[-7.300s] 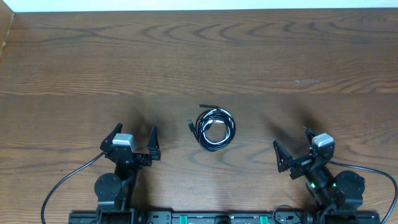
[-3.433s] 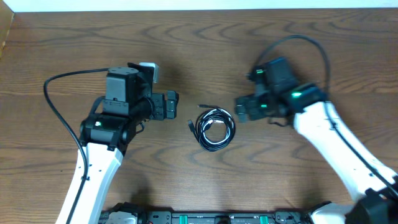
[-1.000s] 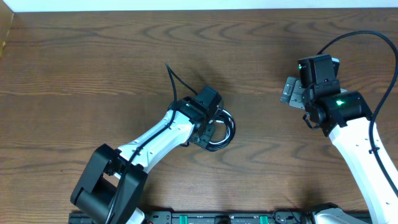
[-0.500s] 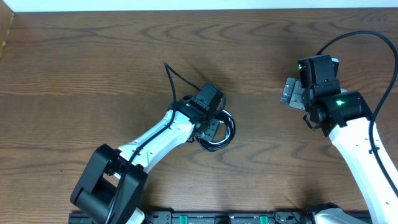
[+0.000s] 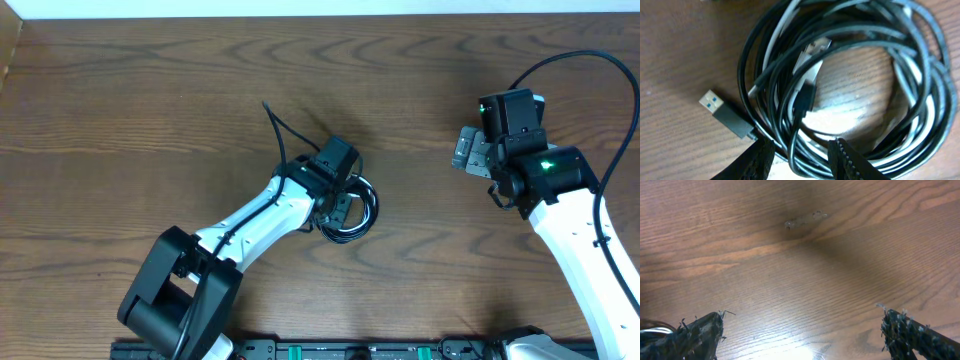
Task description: Untangle cables
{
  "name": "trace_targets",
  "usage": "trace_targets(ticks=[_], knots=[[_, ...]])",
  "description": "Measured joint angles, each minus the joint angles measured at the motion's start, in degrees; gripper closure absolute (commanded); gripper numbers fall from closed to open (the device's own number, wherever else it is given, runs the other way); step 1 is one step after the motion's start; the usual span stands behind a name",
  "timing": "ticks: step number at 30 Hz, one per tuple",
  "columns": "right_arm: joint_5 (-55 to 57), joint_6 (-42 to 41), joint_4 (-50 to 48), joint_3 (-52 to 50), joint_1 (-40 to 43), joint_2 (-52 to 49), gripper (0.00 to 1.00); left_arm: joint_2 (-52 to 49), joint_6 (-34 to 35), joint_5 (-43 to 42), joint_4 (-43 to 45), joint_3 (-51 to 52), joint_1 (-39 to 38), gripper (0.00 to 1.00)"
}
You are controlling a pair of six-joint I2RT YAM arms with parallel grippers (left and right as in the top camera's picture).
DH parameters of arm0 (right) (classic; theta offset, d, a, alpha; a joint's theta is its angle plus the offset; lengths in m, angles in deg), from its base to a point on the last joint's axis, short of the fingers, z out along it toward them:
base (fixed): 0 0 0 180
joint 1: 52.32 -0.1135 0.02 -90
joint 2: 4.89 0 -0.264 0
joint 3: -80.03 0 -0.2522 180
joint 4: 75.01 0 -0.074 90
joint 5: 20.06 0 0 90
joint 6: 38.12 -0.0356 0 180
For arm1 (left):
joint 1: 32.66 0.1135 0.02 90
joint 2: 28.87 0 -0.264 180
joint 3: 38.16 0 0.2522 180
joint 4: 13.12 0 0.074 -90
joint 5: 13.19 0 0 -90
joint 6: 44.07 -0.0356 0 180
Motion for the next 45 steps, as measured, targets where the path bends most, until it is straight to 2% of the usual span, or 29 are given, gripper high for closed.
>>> trace_targets(ticks=[16,20,22,24,25,40,45], knots=[[0.02,0.0,0.57,0.0,0.0,0.0,0.01,0.07,0.0,-0.26,4.72,5.55,0.0,0.6],[0.02,0.0,0.68,0.0,0.0,0.0,0.01,0.15,0.28,0.02,6.86,6.05,-0.02,0.76],[0.02,0.0,0.76,0.0,0.0,0.0,0.01,0.15,0.35,0.02,7.82,6.14,0.02,0.81],[0.02,0.0,0.76,0.0,0.0,0.0,0.01,0.15,0.48,-0.07,8.81,6.29,0.0,0.91],[0.02,0.0,0.76,0.0,0.0,0.0,0.01,0.15,0.33,-0.09,9.09,6.34,0.0,0.92],[0.02,0.0,0.98,0.0,0.0,-0.42,0.01,0.59,-2.54,-0.07,9.9,5.6,0.0,0.93],[-0.02,0.0,0.98,0.0,0.0,-2.38,0.04,7.48,-6.32,1.64,9.79,3.02,-0.04,0.93]])
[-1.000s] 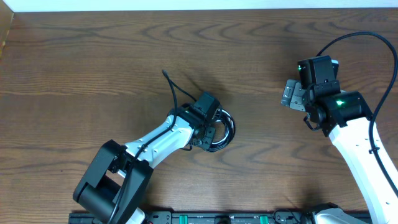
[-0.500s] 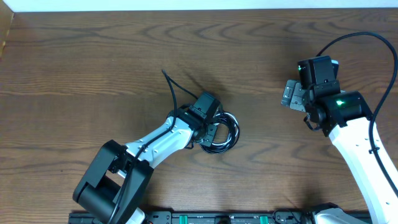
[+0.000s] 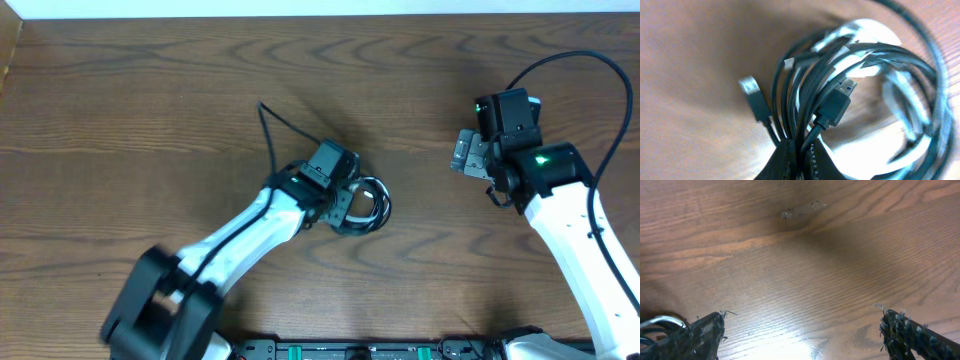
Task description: Untangle cables
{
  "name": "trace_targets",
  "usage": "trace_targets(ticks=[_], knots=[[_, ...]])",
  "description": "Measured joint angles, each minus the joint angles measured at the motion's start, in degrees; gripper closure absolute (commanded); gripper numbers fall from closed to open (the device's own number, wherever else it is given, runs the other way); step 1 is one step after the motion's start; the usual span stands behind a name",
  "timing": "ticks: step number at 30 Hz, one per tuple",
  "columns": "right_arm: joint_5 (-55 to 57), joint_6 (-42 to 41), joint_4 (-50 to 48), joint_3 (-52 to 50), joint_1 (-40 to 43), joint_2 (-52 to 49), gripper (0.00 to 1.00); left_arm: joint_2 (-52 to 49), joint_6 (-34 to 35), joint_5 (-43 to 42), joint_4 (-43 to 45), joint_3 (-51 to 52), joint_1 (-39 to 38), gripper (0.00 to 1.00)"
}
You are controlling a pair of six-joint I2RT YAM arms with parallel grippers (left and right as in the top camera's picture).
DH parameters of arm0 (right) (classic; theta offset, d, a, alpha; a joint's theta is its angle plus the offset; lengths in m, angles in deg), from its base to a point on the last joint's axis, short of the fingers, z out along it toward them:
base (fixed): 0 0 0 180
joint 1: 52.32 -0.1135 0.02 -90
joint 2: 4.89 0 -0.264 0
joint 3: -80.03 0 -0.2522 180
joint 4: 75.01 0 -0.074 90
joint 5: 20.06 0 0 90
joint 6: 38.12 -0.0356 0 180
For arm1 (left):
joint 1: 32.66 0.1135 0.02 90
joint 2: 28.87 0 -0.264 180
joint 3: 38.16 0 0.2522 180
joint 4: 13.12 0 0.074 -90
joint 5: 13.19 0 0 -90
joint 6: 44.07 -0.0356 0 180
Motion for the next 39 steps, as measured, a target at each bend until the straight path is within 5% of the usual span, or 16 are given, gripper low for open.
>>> trace_targets(ticks=[10,24,39], knots=[[-5.27,0.48,-1.18,-0.02,0.0,-2.32,0.05,17.33,-4.94,2.64,4.37,-4.02,0.0,0.93],[-27.93,18.8,-4.28,-0.02,-9.79,-2.97,0.01,17.44,-8.24,3.17,13.55,-4.02,0.0,0.93],[-24.39,22.34,-5.75,-0.15,-16.2,-3.02,0.01,22.12,-14.29,24.85,37.68,-4.02,0.0,0.93]])
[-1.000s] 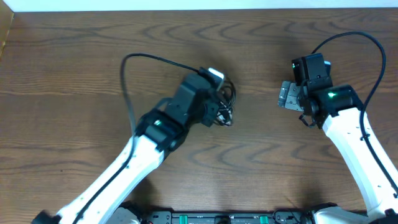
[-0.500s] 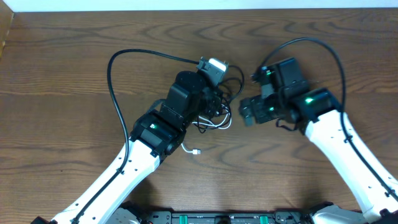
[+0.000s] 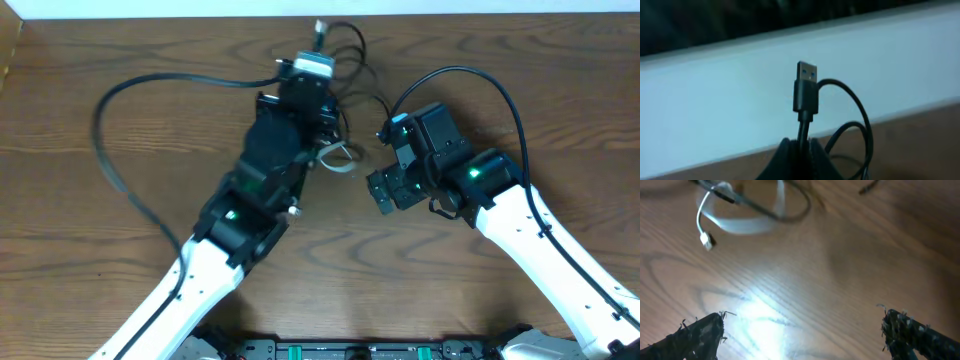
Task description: Untangle cables
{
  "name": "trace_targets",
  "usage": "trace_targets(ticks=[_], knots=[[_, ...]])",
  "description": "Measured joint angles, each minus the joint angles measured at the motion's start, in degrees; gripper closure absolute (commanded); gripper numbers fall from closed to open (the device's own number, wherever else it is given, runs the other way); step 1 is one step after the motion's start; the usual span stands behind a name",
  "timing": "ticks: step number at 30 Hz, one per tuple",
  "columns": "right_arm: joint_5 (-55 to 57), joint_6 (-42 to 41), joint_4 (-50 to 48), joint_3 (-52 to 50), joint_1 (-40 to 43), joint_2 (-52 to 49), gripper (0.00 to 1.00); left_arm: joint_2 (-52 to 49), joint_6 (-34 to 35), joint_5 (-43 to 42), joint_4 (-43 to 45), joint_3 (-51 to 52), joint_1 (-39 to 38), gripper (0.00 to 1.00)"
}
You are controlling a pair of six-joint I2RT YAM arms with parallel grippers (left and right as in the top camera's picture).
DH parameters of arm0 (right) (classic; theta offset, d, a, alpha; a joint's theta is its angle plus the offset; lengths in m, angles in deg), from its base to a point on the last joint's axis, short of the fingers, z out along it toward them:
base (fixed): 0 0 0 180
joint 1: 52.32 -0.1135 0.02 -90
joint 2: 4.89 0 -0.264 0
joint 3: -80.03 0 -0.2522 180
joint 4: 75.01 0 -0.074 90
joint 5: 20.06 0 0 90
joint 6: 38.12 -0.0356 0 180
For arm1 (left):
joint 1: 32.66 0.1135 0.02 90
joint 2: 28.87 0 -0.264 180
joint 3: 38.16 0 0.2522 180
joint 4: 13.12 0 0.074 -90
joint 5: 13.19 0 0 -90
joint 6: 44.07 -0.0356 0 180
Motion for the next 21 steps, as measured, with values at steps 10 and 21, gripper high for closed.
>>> trace_targets(ticks=[10,21], knots=[[-0.31,-0.04,-1.84,-0.04,-0.02,-2.25,0.01,6.56,1.11,4.09,0.85,-0.07,0.0,0.74],[-0.33,-2.25,-5.84,-0.17,-3.15,-2.25,0.01,4.26,5.33,3.8,-22.29,-0.46,0.02,0.16]])
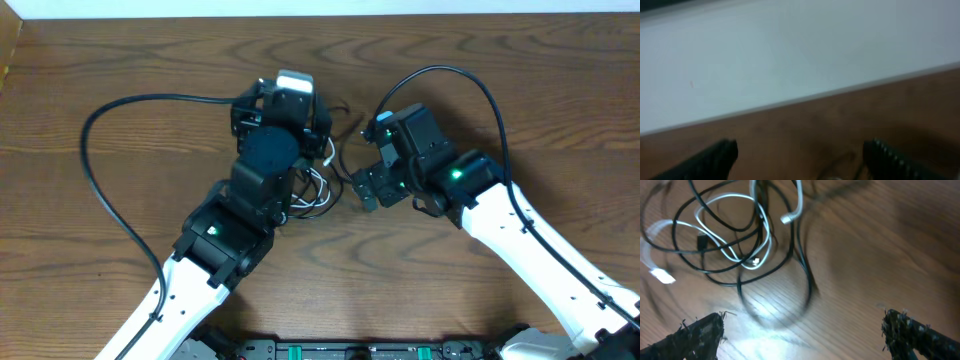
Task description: Untangle cables
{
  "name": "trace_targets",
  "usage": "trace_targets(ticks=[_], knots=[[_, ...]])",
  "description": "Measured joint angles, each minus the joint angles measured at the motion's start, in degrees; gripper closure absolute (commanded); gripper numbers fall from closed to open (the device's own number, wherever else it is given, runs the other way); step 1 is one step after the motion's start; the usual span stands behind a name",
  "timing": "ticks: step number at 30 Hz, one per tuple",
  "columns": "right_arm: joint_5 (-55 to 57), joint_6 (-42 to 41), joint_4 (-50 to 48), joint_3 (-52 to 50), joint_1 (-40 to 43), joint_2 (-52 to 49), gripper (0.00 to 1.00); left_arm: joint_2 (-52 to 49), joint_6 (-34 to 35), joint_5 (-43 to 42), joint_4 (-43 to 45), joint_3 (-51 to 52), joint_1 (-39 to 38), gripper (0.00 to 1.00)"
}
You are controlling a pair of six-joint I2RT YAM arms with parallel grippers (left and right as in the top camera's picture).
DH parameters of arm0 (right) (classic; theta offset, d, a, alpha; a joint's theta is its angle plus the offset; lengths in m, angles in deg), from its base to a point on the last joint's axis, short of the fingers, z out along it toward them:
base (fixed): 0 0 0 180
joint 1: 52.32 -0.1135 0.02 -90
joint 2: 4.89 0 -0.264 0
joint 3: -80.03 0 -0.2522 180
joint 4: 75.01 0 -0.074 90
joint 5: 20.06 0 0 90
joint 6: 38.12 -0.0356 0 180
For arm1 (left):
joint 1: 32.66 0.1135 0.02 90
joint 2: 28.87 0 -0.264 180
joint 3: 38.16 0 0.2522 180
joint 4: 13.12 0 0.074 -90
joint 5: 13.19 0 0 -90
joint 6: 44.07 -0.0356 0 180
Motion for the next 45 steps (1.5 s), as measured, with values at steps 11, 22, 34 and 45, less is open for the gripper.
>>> trace_targets(ticks=[11,22,34,45], knots=[[0.02,-1.99,-7.8,-0.02,-3.52,-1.16,0.01,-0.61,1.53,-0.81,-9.07,0.0,0.0,0.16],[-0.02,-2.51,-14.08,-0.07,-4.0,-15.78,0.11,-0.61,1.49,2.89,-10.4,0.0,2.93,0.16],[5.86,-9.6,-21.77,-0.07,-6.64,-16.11,0.21,-0.61,4.42,5.11,-16.48,0.0,10.99,0.16],[18.16,-17.88,-21.92,-0.07,-6.64,-19.32,0.23,-0.61,4.81,5.16,-18.29,0.0,10.97,0.16]])
